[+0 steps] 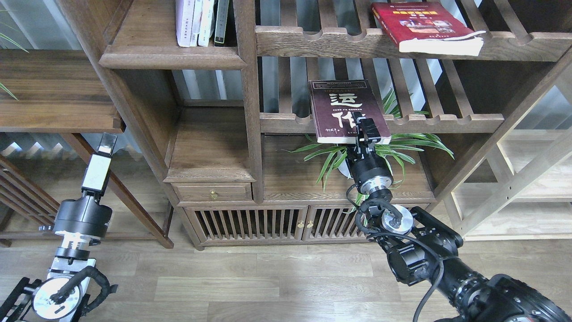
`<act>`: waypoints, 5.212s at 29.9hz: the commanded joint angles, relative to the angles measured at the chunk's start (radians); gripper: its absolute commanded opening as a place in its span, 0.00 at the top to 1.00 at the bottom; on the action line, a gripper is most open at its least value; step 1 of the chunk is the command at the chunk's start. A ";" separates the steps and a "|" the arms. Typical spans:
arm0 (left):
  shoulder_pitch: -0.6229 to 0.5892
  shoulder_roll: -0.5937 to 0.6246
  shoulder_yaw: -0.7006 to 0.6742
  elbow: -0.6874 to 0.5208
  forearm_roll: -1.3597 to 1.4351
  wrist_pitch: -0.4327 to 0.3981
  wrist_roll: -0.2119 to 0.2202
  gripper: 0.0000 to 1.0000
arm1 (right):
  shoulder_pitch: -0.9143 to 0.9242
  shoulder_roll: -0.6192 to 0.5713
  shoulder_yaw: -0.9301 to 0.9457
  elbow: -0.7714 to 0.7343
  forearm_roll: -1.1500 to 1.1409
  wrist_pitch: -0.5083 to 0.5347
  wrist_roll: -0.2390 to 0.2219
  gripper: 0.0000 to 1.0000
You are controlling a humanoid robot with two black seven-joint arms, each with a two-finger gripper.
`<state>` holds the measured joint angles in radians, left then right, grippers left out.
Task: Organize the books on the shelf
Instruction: 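Push the right gripper under the maroon book's near edge, then tilt the maroon book up and pull it off the shelf with the right gripper, then lower the maroon book and bring the left gripper to its other edge, then hold the maroon book with both grippers and rotate it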
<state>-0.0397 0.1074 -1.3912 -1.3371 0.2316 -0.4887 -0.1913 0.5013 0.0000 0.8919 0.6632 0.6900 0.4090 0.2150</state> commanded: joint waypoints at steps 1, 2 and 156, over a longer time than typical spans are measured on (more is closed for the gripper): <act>0.000 0.000 0.000 0.001 0.000 0.000 -0.003 0.00 | -0.001 0.000 -0.007 -0.002 -0.003 -0.006 0.003 0.50; 0.001 0.000 0.000 0.001 0.000 0.000 -0.004 0.00 | 0.000 0.000 -0.010 -0.002 -0.003 -0.004 0.004 0.53; 0.227 0.291 0.610 -0.194 -0.494 0.000 0.102 0.01 | -0.678 0.000 -0.370 0.610 -0.642 0.080 0.037 0.97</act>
<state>0.2001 0.3986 -0.7845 -1.5329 -0.2638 -0.4887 -0.0889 -0.1700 -0.0013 0.5709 1.2740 0.0517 0.4887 0.2517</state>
